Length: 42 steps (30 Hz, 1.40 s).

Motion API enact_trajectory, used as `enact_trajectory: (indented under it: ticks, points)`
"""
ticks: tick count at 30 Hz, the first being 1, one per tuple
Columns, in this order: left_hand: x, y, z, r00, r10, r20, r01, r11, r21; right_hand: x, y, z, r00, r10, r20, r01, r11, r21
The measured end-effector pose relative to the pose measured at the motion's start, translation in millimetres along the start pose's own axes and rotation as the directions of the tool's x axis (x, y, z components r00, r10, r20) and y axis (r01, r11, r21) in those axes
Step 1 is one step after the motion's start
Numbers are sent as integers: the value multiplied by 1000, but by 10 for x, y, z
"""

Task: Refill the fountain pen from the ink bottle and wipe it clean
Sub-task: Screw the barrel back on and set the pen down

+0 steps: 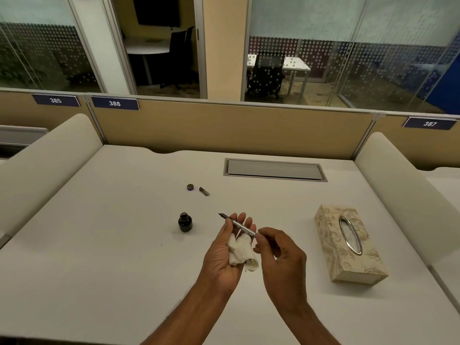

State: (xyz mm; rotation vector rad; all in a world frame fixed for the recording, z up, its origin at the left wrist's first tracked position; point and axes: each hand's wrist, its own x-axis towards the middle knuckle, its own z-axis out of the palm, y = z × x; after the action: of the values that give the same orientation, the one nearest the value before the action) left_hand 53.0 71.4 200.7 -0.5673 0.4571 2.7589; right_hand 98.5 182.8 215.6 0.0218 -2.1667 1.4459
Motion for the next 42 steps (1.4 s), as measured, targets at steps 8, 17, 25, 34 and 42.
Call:
enact_trajectory:
  ticks: [8,17,25,34,42]
  points:
    - [-2,-9,-11,1000,-13,14,13,1000,-15,-7,-17,-10,1000,10,20,-10,1000,0]
    - [-46,-32,11,1000,-4,22,3,1000,9,-32,-47,-26,998,54,41,-55,998,18]
    - [-54,-35,27,1000,-3,20,2,1000,18,-44,-37,8,996,89,-4,-89,996,33]
    - [-69,-20,34,1000,25,-7,-25,1000,2,-56,-23,-3,994,112,-1,-112,994,-3]
    - [-93,-25,44,1000,24,1,-24,1000,-14,-52,-65,-42,996,55,77,-51,997,-60]
